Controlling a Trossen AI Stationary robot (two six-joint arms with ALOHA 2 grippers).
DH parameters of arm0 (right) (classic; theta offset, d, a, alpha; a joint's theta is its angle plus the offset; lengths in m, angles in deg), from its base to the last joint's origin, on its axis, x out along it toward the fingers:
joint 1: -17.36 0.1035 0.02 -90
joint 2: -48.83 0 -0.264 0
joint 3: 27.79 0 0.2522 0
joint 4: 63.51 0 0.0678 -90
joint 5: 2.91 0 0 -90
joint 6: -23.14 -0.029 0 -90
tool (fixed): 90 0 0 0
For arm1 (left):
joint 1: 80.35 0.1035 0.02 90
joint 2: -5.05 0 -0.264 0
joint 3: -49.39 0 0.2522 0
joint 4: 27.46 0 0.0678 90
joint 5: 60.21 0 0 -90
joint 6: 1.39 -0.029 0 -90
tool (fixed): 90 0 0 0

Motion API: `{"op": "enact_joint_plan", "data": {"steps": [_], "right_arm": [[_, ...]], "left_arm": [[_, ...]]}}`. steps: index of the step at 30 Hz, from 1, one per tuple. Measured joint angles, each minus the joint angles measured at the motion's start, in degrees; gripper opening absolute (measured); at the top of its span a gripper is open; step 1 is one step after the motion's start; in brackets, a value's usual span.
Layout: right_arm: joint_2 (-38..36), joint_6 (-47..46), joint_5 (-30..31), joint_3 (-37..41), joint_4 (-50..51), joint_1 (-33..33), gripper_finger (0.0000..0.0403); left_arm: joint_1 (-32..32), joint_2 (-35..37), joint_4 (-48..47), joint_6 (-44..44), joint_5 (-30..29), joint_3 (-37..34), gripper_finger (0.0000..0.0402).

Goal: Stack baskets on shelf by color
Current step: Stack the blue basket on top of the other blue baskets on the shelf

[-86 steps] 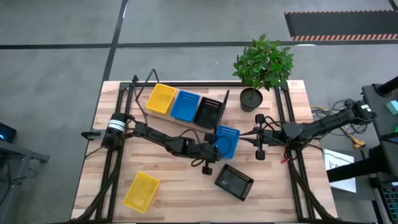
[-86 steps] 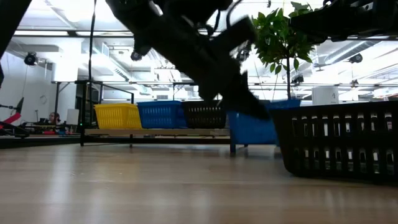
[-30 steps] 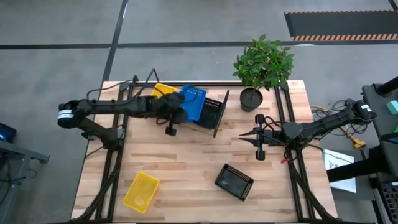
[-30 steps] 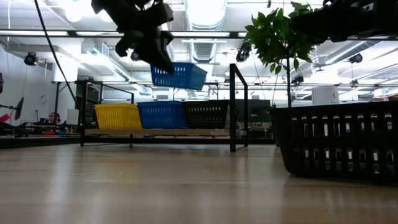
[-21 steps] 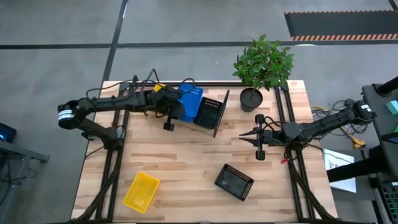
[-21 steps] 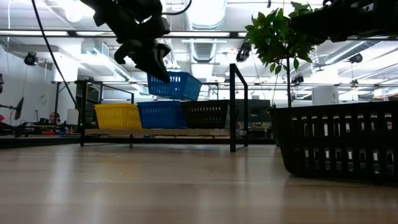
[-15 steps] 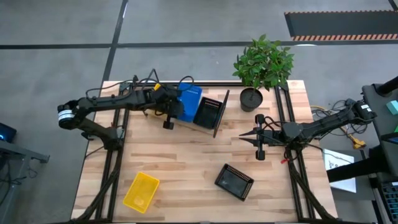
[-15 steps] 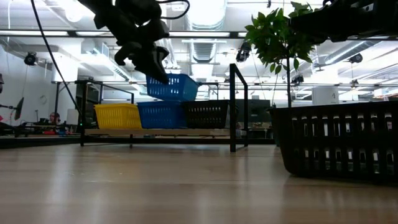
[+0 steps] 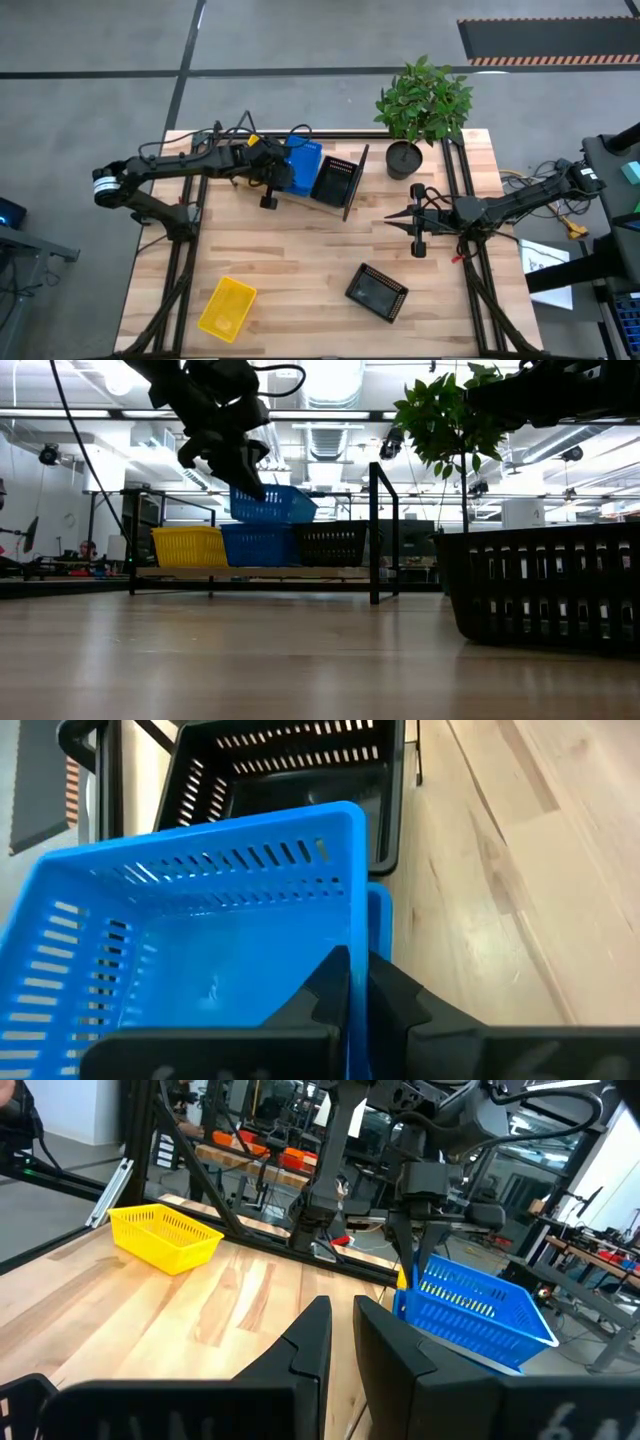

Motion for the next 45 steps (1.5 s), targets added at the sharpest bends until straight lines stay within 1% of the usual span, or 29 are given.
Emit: {"op": "enact_joint_plan", "data": {"steps": [34,45], "right_arm": [[0.0,-0.1,0.0,0.0,0.0,0.0,0.0038],[0.0,0.0,0.0,0.0,0.0,0.0,0.0038]], "left_arm": [[0.0,0.0,0.1,0.5,-0.1,0.0,0.0000],[0.0,0.0,-1.7,0.5,-0.1,0.0,0.0000]]}}
